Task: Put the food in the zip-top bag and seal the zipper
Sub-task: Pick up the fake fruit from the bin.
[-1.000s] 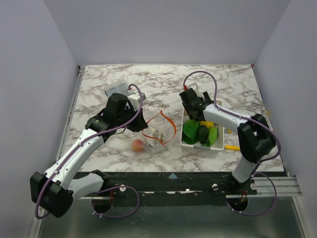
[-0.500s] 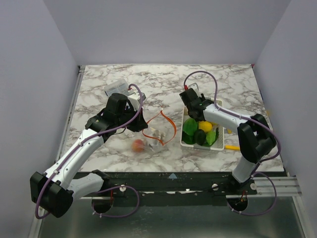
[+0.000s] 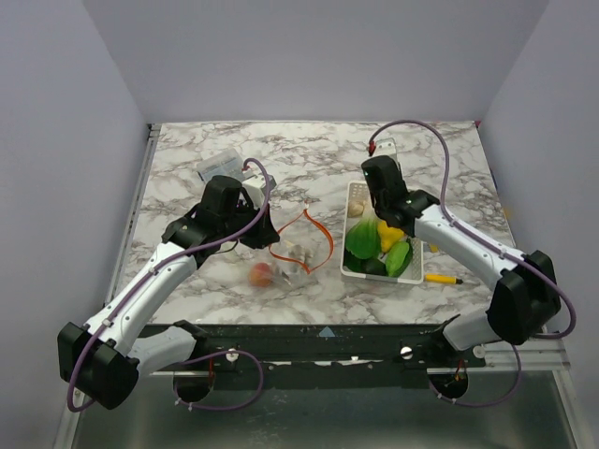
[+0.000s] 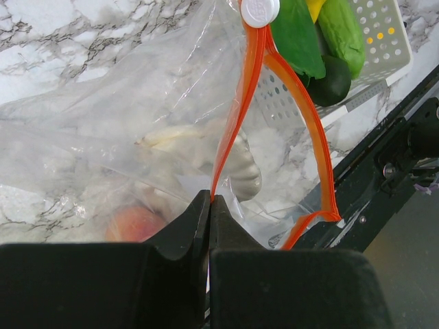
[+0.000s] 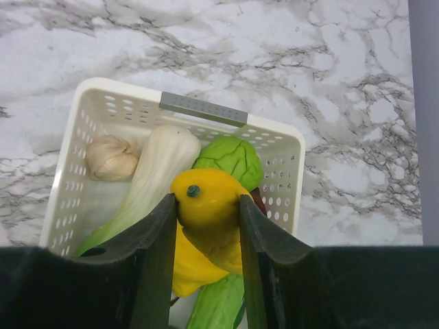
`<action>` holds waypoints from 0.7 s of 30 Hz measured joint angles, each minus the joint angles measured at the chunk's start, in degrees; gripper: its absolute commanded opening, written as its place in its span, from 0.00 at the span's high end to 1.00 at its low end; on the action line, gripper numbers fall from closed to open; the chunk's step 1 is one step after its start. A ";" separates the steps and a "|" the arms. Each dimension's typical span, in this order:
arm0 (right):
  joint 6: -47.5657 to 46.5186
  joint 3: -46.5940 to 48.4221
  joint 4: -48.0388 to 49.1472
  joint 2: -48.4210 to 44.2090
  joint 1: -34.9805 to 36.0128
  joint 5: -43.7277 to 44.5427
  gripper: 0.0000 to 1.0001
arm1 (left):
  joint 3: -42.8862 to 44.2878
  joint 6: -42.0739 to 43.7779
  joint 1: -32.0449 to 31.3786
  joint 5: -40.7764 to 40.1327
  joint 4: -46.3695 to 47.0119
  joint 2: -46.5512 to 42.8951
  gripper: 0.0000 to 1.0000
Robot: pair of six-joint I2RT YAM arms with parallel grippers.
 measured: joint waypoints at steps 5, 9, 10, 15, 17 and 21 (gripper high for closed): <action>1.64 -1.57 1.64 -3.80 0.00 -0.83 0.94 | 0.00 0.00 0.00 0.00 0.02 0.00 1.00; 3.89 -3.52 2.71 -6.38 0.00 -2.56 0.99 | 0.00 0.00 0.00 0.00 0.00 0.00 1.00; 4.52 -4.07 2.91 -7.39 0.00 -3.15 0.99 | 0.00 0.00 0.00 0.00 0.02 0.00 1.00; 7.61 -6.19 5.07 -13.42 0.00 -7.32 1.00 | 0.00 0.00 0.00 0.00 0.00 0.00 1.00; 8.79 -6.51 5.77 -15.34 0.00 -8.92 0.99 | 0.00 0.00 0.00 0.00 0.00 0.00 1.00; 10.86 -7.13 6.27 -18.69 0.00 -13.09 1.00 | 0.00 0.00 0.00 0.02 0.00 0.00 1.00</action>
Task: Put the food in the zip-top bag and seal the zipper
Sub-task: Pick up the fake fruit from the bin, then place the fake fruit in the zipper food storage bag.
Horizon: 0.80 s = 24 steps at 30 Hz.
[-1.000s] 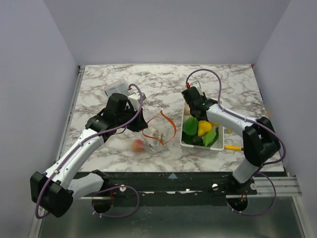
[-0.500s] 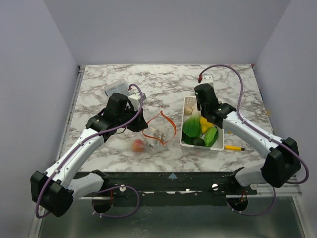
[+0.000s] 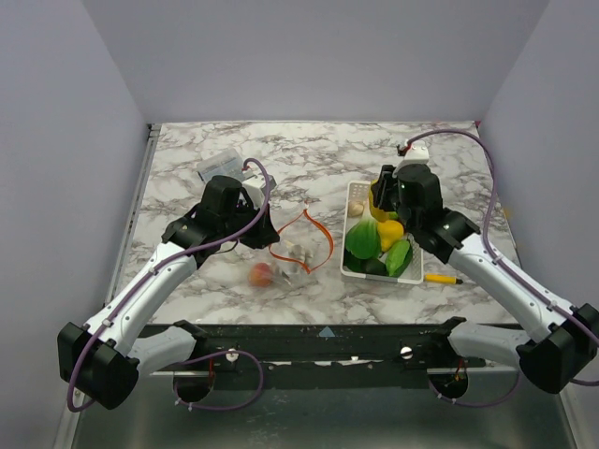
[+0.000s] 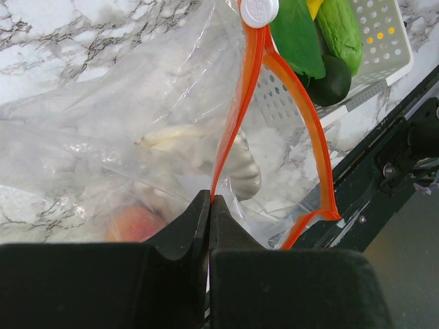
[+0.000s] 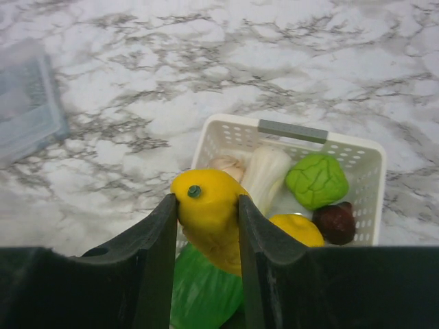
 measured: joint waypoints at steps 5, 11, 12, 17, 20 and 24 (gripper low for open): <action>2.40 -0.24 1.66 -4.42 0.00 -10.56 0.99 | 0.00 0.00 0.00 0.02 0.00 -0.02 1.00; 6.95 -2.29 12.02 -8.44 0.04 -31.52 0.99 | 0.00 0.00 0.00 0.07 0.00 -0.02 1.00; 8.33 -3.96 16.33 -8.83 0.13 -36.57 0.99 | 0.00 0.00 0.00 0.07 0.00 -0.02 1.00; 14.97 -12.94 33.51 -9.60 1.75 -50.36 0.99 | 0.00 -0.02 0.00 0.07 0.00 -0.02 1.00; 16.81 -15.61 39.39 -8.83 3.37 -53.53 1.00 | 0.00 -0.02 0.00 0.09 0.02 -0.02 1.00; 15.76 -16.76 43.47 -7.41 6.62 -52.94 0.99 | -0.13 -0.02 0.00 0.13 0.11 -0.66 1.00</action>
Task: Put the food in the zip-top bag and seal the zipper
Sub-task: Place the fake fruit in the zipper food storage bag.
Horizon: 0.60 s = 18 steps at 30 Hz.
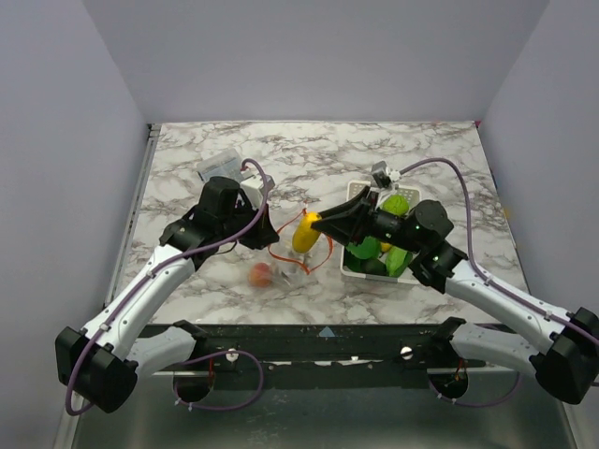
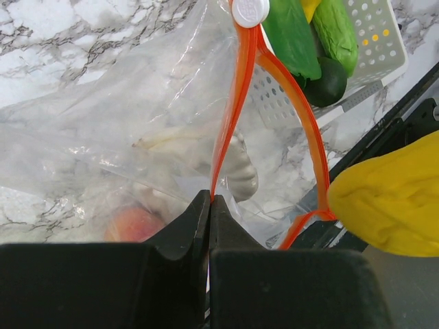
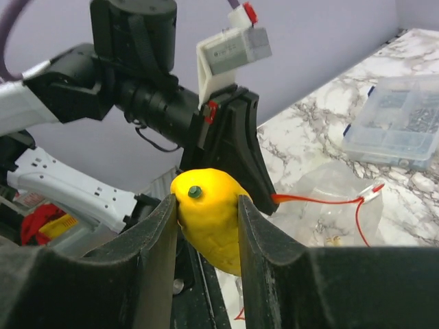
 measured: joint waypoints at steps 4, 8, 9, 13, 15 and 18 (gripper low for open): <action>-2.84 -3.48 4.17 0.94 4.28 4.70 0.99 | -0.79 0.00 0.00 0.20 0.66 -2.45 1.00; -5.51 -8.09 7.91 1.86 7.02 9.27 0.99 | -1.97 0.02 0.00 1.27 2.32 -5.95 1.00; -6.08 -8.17 8.59 2.58 7.23 9.94 0.99 | -2.21 0.00 0.00 1.57 2.60 -6.49 1.00; -8.04 -7.54 11.89 4.98 7.30 12.04 0.99 | -3.39 0.02 0.00 2.99 4.52 -9.11 1.00; -8.98 -6.78 13.05 5.68 7.32 12.92 0.99 | -3.80 0.00 0.00 3.37 5.22 -10.03 1.00; -10.64 -5.90 15.45 6.54 7.52 13.90 0.62 | -4.61 0.02 0.00 3.56 6.38 -12.07 1.00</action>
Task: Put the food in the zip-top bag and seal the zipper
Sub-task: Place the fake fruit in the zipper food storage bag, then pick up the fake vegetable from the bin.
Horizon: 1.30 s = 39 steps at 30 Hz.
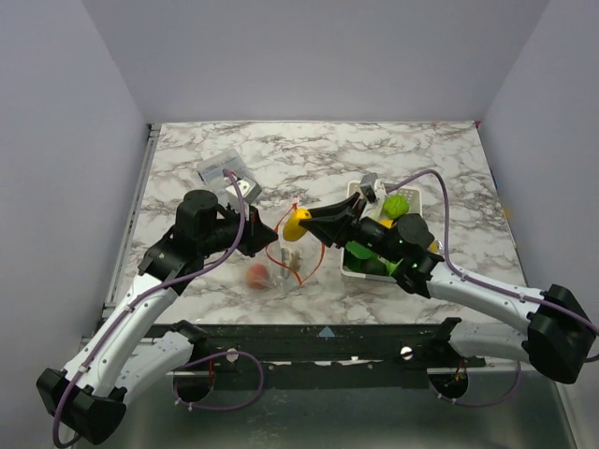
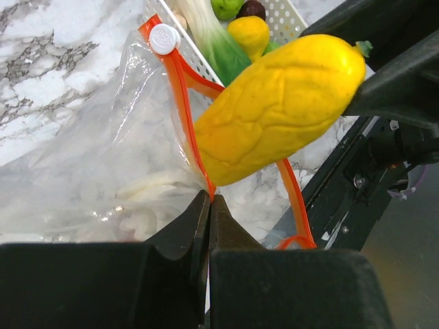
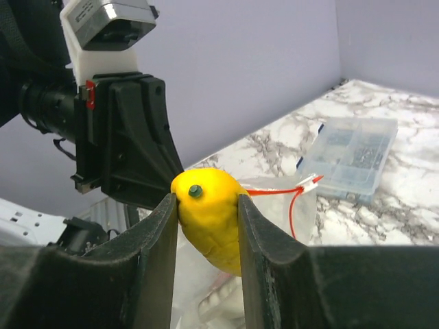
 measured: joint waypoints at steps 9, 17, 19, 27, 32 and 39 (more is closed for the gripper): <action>-2.01 -0.11 6.40 7.74 0.92 0.90 0.30 | -0.37 0.02 0.00 -0.74 1.36 -2.56 1.00; -0.37 0.92 -0.39 3.76 0.92 5.66 0.29 | -0.37 0.04 0.00 -1.97 1.33 -2.38 1.00; -0.22 2.27 -4.76 1.84 0.92 8.04 0.29 | -0.37 0.04 0.00 -2.16 1.33 -2.27 1.00; 0.52 7.23 -25.09 -4.13 1.05 22.77 0.31 | -0.37 0.17 0.00 -2.99 1.31 -2.08 1.00; 2.16 14.14 -41.53 -4.15 1.11 35.04 0.32 | -0.37 0.20 0.00 -3.43 1.31 -1.90 1.00; 8.09 14.69 -57.53 -4.87 -0.11 49.62 0.32 | -0.37 0.20 0.00 -3.87 1.29 -1.53 1.00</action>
